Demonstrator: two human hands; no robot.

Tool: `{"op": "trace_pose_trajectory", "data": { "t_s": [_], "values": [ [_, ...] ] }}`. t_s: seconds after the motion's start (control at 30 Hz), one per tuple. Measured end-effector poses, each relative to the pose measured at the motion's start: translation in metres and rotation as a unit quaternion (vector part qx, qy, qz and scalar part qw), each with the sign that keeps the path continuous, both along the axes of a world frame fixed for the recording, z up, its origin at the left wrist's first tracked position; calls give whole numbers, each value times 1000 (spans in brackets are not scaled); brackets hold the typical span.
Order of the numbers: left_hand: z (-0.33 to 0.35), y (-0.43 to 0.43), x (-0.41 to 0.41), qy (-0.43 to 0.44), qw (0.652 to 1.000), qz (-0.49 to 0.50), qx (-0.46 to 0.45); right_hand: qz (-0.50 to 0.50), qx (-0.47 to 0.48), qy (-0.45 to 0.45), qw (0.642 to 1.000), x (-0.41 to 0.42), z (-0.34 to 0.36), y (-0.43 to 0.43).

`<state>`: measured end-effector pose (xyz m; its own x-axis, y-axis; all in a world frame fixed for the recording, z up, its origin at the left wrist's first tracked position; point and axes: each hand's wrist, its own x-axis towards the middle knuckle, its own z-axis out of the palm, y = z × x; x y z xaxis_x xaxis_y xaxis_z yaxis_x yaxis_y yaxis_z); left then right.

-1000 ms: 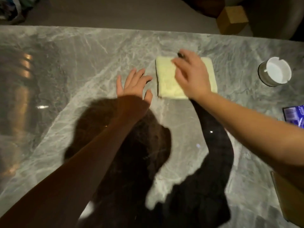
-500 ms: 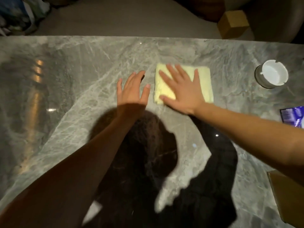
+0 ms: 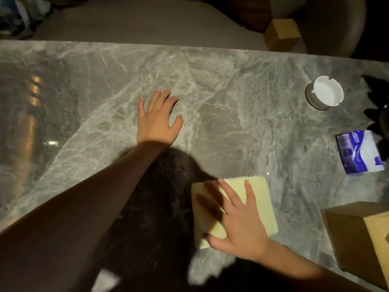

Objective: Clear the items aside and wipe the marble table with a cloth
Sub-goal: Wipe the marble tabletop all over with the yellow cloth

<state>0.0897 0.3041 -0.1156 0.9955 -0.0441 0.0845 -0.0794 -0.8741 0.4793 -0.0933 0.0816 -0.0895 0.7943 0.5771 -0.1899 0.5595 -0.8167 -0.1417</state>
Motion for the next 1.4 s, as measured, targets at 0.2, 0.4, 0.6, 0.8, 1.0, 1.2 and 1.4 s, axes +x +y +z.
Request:
{"op": "trace_pose_trajectory", "data": {
  "t_s": [0.2, 0.4, 0.6, 0.8, 1.0, 1.2, 1.4],
  "values": [
    [1, -2, 2, 5, 999, 21, -32, -21, 10, 2, 1000, 11, -2, 1],
    [1, -2, 2, 10, 999, 25, -24, -57, 12, 5, 998, 73, -3, -4],
    [2, -1, 1, 10, 999, 26, -28, -28, -18, -38, 999, 149, -9, -7],
    [5, -1, 0, -1, 999, 32, -30, -80, 4, -40, 996, 219, -11, -10],
    [6, -1, 1, -9, 1000, 22, -21, -85, 14, -31, 996, 283, -9, -16],
    [21, -55, 23, -45, 986, 108, -119, -86, 86, -12, 993, 288, -8, -24],
    [24, -147, 69, 3, 999, -12, -39, -123, 114, -68, 983, 278, -14, -53]
  ]
}}
